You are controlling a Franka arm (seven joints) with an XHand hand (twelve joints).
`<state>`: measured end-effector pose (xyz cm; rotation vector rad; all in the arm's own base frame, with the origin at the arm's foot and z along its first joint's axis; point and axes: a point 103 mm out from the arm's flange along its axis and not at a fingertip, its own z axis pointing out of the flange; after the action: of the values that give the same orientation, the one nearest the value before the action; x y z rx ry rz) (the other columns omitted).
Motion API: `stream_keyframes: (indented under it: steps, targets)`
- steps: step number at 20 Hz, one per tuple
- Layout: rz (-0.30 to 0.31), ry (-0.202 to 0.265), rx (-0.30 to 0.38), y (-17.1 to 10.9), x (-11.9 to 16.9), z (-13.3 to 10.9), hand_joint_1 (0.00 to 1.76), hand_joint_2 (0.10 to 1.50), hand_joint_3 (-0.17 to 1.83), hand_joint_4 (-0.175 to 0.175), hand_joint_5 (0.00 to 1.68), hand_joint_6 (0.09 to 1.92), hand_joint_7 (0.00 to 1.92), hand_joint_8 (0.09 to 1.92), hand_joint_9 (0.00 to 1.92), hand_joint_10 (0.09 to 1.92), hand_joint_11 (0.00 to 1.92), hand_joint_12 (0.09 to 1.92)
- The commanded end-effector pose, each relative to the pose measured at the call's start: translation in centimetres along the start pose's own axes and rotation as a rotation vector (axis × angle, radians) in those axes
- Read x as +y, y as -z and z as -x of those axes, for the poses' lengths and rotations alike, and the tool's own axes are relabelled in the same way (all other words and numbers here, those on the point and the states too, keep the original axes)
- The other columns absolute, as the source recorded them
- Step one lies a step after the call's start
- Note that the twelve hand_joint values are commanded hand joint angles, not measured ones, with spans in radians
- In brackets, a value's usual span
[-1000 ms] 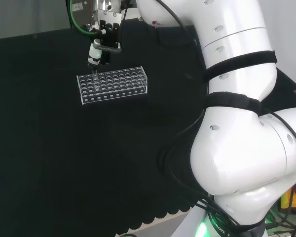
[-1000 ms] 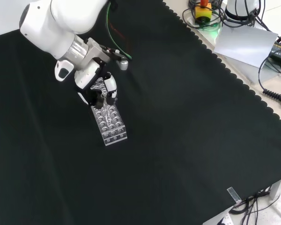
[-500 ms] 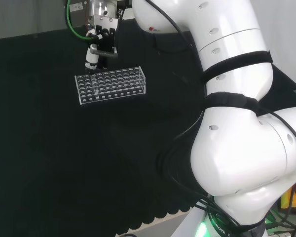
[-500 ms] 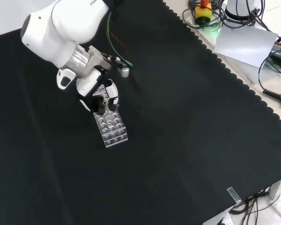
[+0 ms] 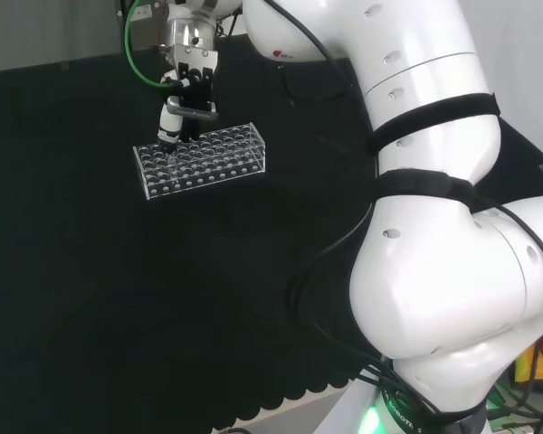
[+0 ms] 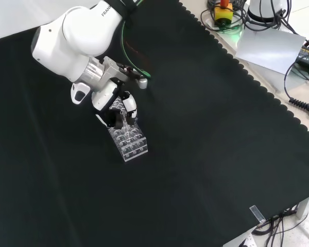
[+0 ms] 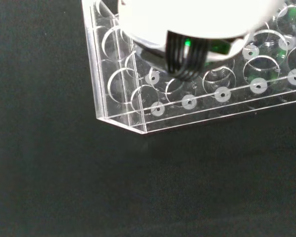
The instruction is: Put the test tube back in the rack.
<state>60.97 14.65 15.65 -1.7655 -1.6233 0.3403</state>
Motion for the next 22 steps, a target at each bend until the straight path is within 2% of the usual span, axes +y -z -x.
stream_keyframes:
  steps: [1,4,7,13,22]
  targets:
    - [-0.062,-0.001,0.046,0.6,-0.1,0.6,1.28,0.71,0.55,-0.157,1.08,0.76,1.23,0.76,1.29,0.71,0.89,1.26]
    - [-0.065,0.004,0.056,1.3,-0.4,0.5,1.21,0.55,0.79,-0.093,0.78,0.82,1.01,0.86,1.06,0.82,0.64,1.41]
    - [-0.057,-0.003,0.045,1.9,-0.9,0.3,1.18,0.5,0.84,-0.066,0.65,0.83,0.85,0.91,0.91,0.86,0.53,1.45]
    - [-0.03,0.016,0.038,3.8,-3.0,0.2,1.18,0.49,0.83,-0.055,0.61,0.82,0.77,0.92,0.85,0.86,0.48,1.45]
    - [0.066,0.038,0.048,10.1,-7.9,0.3,1.17,0.5,0.81,-0.041,0.56,0.79,0.72,0.92,0.79,0.86,0.45,1.46]
